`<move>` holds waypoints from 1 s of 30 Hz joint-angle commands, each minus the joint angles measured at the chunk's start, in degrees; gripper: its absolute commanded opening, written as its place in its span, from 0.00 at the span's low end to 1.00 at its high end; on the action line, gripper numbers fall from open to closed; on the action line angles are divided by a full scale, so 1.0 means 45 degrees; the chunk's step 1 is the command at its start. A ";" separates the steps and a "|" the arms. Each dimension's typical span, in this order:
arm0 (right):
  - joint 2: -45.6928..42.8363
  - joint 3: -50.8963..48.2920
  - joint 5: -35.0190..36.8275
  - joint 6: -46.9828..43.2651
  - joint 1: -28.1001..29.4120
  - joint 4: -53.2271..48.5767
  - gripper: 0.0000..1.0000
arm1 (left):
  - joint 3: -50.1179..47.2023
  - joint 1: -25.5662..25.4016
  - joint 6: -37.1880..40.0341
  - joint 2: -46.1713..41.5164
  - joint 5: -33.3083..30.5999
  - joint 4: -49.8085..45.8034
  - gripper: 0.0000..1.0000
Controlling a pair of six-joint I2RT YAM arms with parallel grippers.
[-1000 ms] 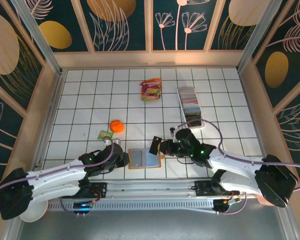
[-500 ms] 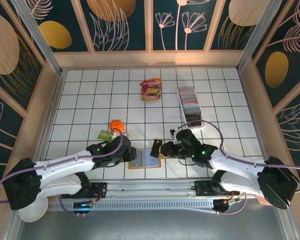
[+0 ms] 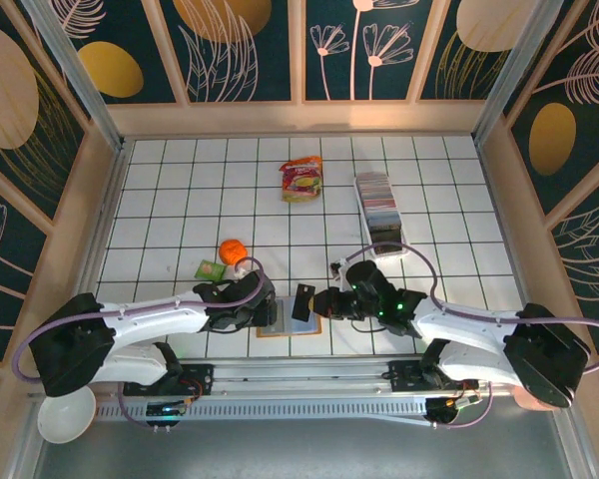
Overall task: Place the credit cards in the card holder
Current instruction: Insert the credit card into the card slot.
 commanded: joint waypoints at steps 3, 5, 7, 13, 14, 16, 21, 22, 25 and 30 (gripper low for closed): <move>0.0659 -0.0337 -0.0601 0.0418 0.0174 0.1501 0.00 | 0.0042 -0.0082 0.0187 0.0431 0.0010 -0.0071 0.34; 0.0798 -0.0344 -0.0611 0.0473 0.0182 0.1653 0.00 | -0.0062 -0.0069 0.0164 0.0475 -0.0062 -0.0062 0.32; 0.0889 -0.0417 -0.0611 0.0540 0.0182 0.1825 0.00 | -0.0137 -0.0084 0.0158 0.0548 -0.0028 -0.0022 0.31; 0.1225 -0.0598 -0.0659 0.0825 0.0183 0.2443 0.00 | -0.0172 -0.0079 0.0221 0.0563 -0.0002 -0.0051 0.26; 0.1288 -0.0580 -0.0622 0.0841 0.0183 0.2415 0.00 | -0.0196 -0.0069 0.0201 0.0525 0.0004 -0.0061 0.25; 0.1349 -0.0569 -0.0382 0.0836 0.0175 0.2213 0.00 | -0.0221 -0.0083 0.0224 0.0485 0.0016 -0.0052 0.25; 0.1570 -0.0763 -0.0219 0.1027 0.0174 0.2781 0.00 | -0.0327 -0.0083 0.0189 0.0312 0.0036 -0.0071 0.24; 0.1674 -0.0809 -0.0239 0.1126 0.0169 0.3022 0.00 | -0.0353 -0.0084 0.0188 0.0278 0.0033 -0.0071 0.24; 0.2033 -0.0880 -0.0274 0.1315 0.0171 0.3702 0.00 | -0.0396 -0.0083 0.0159 0.0194 0.0026 -0.0071 0.24; 0.2650 -0.1118 -0.0594 0.1764 0.0169 0.4942 0.00 | -0.0464 -0.0083 0.0117 0.0094 0.0038 -0.0071 0.24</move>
